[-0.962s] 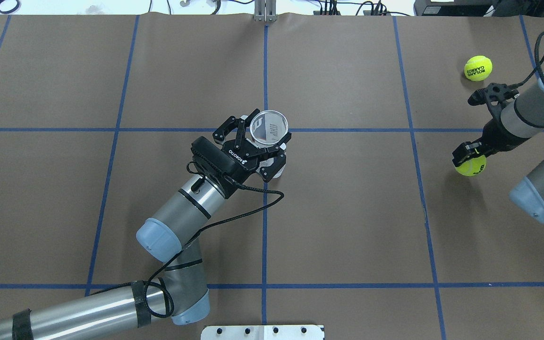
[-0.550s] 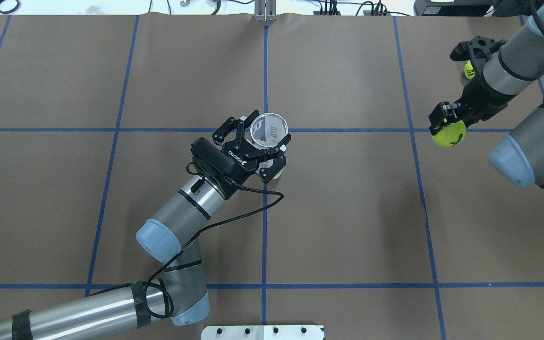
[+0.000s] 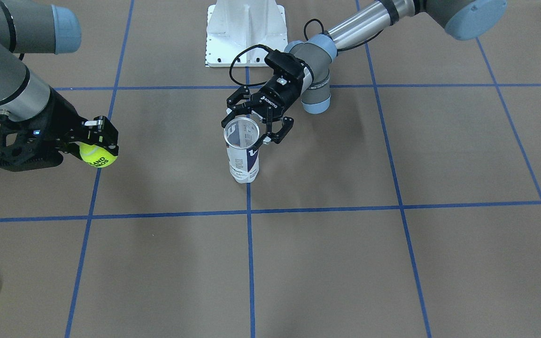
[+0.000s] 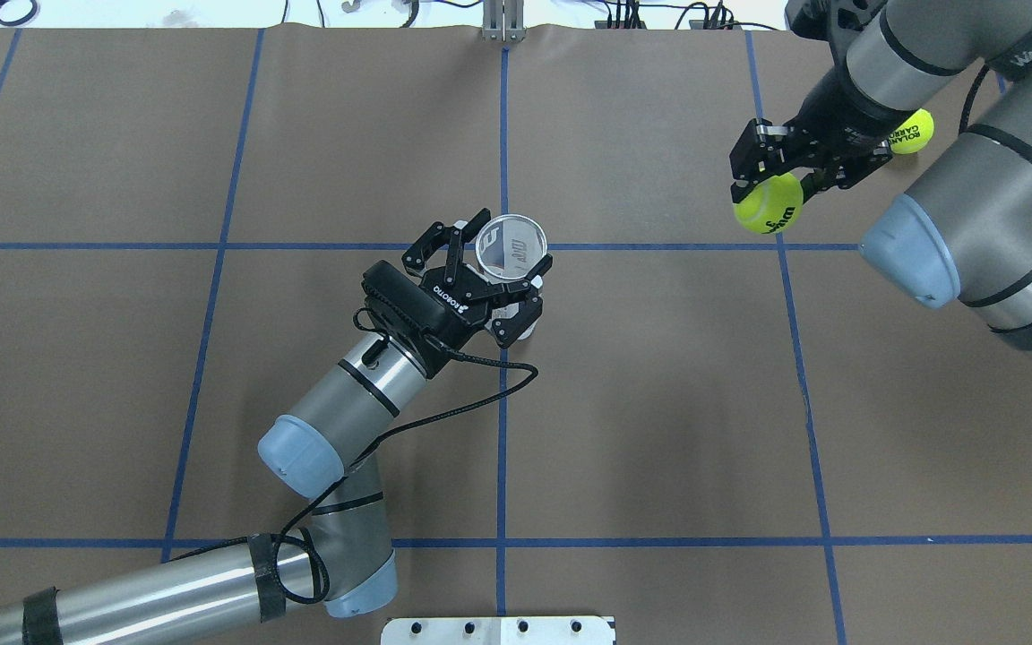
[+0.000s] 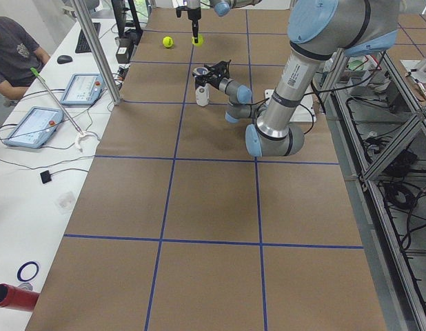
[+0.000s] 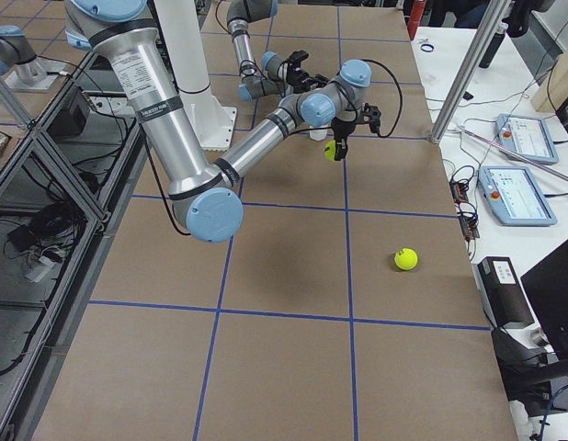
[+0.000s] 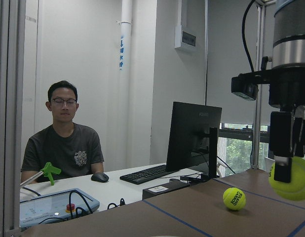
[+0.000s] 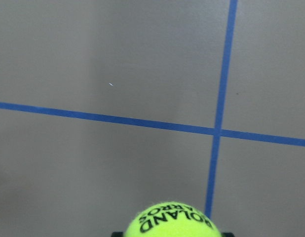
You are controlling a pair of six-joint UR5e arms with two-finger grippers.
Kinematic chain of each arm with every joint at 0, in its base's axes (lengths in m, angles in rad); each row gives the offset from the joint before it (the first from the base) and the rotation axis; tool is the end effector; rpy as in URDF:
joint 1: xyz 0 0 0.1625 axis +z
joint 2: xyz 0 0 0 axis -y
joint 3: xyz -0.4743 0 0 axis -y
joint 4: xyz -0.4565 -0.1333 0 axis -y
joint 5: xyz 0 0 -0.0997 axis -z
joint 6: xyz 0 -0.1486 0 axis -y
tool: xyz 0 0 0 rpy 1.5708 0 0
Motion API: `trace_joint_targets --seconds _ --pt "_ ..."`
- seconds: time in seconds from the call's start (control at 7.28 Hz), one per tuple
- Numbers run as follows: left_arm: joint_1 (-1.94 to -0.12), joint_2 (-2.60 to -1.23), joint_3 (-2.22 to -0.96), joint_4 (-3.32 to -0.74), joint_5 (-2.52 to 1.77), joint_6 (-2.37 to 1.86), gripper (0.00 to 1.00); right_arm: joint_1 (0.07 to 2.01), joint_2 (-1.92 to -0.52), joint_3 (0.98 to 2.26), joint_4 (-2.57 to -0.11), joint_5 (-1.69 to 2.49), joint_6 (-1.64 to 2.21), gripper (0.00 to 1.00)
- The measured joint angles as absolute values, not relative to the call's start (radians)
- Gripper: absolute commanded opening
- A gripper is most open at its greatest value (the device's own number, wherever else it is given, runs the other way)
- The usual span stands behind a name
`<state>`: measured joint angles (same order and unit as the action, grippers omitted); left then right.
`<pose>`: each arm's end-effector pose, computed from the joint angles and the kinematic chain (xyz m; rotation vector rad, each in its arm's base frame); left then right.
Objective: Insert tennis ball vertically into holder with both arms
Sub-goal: 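Lift the tennis ball with the right gripper and carry it above the holder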
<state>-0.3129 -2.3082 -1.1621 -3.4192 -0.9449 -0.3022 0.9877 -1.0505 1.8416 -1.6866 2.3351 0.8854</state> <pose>0.6868 -0.4538 0.2157 1.6794 1.1794 -0.0943 -0.3609 -0.6025 0.2708 -0.0158 -0.9722 0.0202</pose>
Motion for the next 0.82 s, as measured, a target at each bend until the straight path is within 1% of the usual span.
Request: trace_joint_targets --seconds 0.14,0.55,0.82 --pt "-0.313 -2.307 -1.162 -3.419 -0.945 -0.302 0.87 0.973 -1.004 1.845 -1.687 2.346 0.97 0.0" --pt "-0.313 -2.306 -1.162 -3.419 -0.945 -0.302 0.87 0.907 -0.88 1.838 -1.686 2.337 1.166 0.0" --pt "-0.312 -2.306 -1.161 -3.419 -0.945 -0.302 0.87 0.848 -0.792 1.804 -1.684 2.284 1.272 0.0"
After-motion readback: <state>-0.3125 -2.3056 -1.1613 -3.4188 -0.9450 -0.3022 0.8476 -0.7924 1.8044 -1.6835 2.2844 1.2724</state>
